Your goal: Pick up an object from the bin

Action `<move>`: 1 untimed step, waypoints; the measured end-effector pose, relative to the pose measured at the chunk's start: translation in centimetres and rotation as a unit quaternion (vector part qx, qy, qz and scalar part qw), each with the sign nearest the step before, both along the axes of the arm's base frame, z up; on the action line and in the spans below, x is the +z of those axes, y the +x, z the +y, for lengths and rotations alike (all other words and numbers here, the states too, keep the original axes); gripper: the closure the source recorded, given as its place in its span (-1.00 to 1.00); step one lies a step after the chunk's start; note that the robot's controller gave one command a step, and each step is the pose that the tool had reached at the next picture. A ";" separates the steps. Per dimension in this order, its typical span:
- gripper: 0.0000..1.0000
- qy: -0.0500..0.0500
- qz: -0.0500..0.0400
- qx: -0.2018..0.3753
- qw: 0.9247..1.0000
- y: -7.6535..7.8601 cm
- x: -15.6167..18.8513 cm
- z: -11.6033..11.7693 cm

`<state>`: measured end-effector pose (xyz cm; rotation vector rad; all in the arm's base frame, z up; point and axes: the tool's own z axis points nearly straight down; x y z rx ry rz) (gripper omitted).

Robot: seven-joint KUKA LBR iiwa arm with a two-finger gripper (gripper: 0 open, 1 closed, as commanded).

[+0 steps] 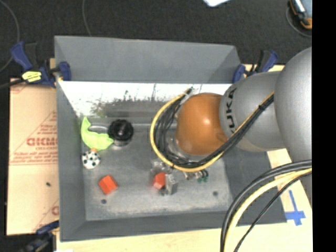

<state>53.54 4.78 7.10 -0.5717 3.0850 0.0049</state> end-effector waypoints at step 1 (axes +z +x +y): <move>1.00 0.000 0.001 -0.018 1.000 -1.6 2.4 -5.1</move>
Offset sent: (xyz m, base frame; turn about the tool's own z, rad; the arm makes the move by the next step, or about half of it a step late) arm -0.0420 -0.0458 0.1010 0.0126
